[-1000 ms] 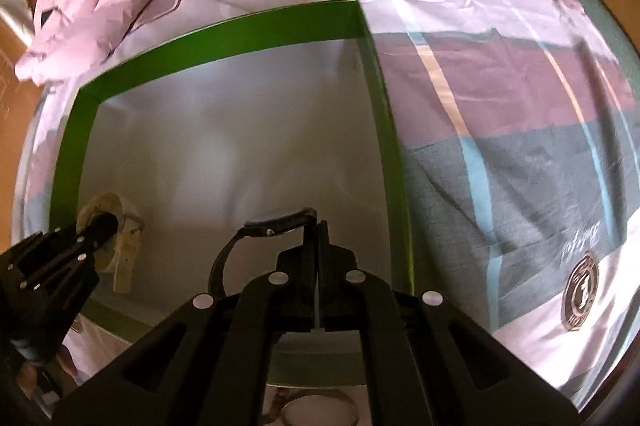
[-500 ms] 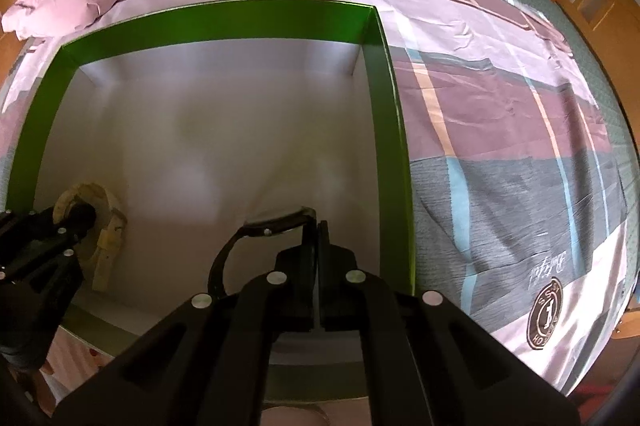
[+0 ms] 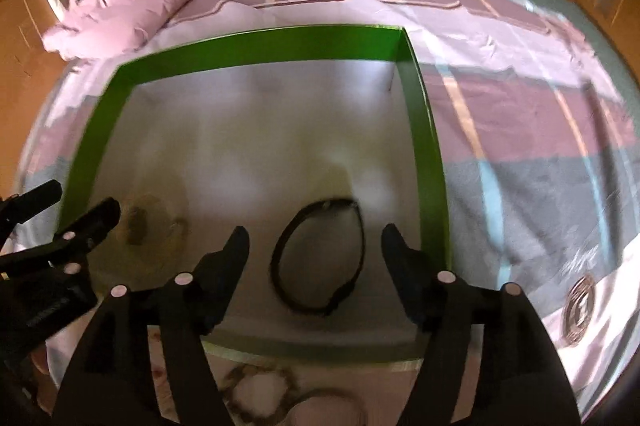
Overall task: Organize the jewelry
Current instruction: 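Grasp the silver bangle by its rim with the right tool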
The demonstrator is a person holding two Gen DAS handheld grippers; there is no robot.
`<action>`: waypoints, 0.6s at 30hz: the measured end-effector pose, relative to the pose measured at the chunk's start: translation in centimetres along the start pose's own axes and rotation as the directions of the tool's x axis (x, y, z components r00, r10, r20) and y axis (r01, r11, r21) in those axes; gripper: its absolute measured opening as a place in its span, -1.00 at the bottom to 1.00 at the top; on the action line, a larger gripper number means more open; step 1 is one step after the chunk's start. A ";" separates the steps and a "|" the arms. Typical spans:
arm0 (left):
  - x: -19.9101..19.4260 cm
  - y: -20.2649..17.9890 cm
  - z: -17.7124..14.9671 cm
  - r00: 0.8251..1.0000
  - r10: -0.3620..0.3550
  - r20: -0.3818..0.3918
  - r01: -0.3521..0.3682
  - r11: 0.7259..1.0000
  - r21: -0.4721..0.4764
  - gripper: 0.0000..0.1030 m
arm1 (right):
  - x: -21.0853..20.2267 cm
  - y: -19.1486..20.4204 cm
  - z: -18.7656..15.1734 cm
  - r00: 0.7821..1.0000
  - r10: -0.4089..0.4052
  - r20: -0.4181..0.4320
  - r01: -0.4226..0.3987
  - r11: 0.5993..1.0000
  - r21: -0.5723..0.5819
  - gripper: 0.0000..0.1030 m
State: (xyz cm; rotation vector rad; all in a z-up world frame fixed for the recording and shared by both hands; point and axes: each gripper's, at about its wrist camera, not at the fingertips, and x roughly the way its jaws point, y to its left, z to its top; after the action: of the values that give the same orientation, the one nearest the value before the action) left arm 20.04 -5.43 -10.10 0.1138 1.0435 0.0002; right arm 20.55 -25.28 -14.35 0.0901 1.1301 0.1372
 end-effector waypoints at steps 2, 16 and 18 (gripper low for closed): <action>-1.4 0.4 -0.6 0.999 0.010 0.046 -0.010 1.000 0.009 0.96 | -0.9 -0.8 -0.7 0.998 0.061 0.011 -0.061 0.998 0.019 0.56; -4.6 3.4 -7.4 0.993 -0.072 0.090 0.074 0.997 -0.014 0.96 | -4.5 -4.1 -7.1 0.999 0.032 -0.029 -0.031 0.999 0.043 0.76; -3.7 3.6 -8.7 0.991 -0.130 0.044 0.130 0.991 -0.005 0.96 | -3.4 -5.5 -8.1 0.998 0.026 -0.065 -0.018 0.993 0.115 0.54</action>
State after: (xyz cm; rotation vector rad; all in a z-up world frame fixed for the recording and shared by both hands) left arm 10.88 -1.19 -10.85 0.0386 1.0056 -0.1161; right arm 12.16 -31.27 -15.50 0.2014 1.2038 0.0952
